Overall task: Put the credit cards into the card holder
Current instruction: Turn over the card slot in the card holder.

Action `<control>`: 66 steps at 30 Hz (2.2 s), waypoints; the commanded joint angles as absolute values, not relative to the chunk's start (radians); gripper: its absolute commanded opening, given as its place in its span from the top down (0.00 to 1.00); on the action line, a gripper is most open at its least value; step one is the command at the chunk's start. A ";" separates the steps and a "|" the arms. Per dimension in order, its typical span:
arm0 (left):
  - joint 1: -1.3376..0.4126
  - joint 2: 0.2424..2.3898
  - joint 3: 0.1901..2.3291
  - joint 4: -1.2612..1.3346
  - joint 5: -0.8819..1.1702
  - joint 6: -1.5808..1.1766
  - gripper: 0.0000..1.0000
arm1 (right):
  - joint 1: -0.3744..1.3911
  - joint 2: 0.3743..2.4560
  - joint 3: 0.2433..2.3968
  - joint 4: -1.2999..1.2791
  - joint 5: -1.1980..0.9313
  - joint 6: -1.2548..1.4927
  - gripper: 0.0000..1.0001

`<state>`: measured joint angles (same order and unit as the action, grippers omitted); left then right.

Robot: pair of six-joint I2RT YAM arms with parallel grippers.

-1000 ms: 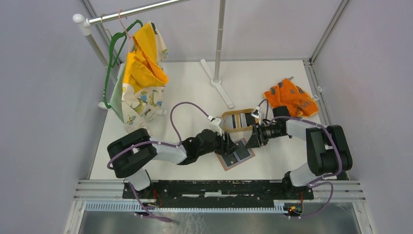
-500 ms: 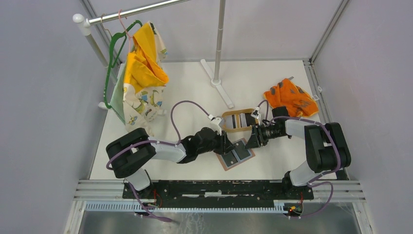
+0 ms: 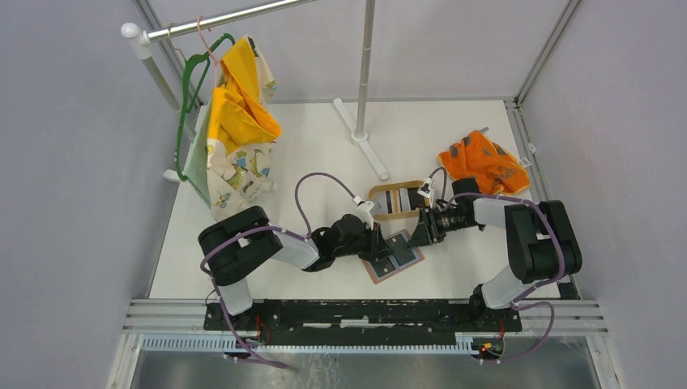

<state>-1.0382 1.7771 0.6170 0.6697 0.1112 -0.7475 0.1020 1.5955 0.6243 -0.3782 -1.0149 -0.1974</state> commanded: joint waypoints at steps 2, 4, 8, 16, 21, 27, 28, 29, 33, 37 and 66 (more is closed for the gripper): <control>-1.038 1.795 0.642 0.715 0.124 -0.793 0.75 | 0.098 1.611 0.624 -0.365 -1.090 -0.189 0.59; -1.038 1.795 0.638 0.727 0.127 -0.795 0.75 | 0.098 1.613 0.625 -0.364 -1.110 -0.186 0.59; -1.038 1.793 0.634 0.744 0.135 -0.795 0.74 | 0.098 1.613 0.623 -0.357 -1.155 -0.178 0.60; -1.036 1.783 0.614 0.798 0.152 -0.808 0.70 | 0.099 1.623 0.615 -0.322 -1.184 -0.141 0.60; -1.036 1.761 0.594 0.824 0.148 -0.813 0.62 | 0.098 1.626 0.606 -0.290 -1.221 -0.113 0.59; -1.036 1.747 0.577 0.845 0.140 -0.825 0.57 | 0.098 1.629 0.595 -0.255 -1.245 -0.082 0.58; -1.036 1.746 0.573 0.850 0.138 -0.830 0.56 | 0.098 1.629 0.594 -0.251 -1.252 -0.078 0.58; -1.036 1.746 0.571 0.857 0.137 -0.835 0.54 | 0.098 1.628 0.592 -0.246 -1.260 -0.073 0.58; -1.031 1.736 0.547 0.898 0.135 -0.861 0.47 | 0.098 1.625 0.586 -0.230 -1.288 -0.060 0.58; -1.021 1.730 0.520 0.960 0.136 -0.895 0.39 | 0.099 1.623 0.582 -0.215 -1.313 -0.053 0.58; -1.015 1.801 0.502 1.125 0.184 -0.950 0.25 | 0.203 1.695 0.616 -0.111 -1.411 -0.001 0.48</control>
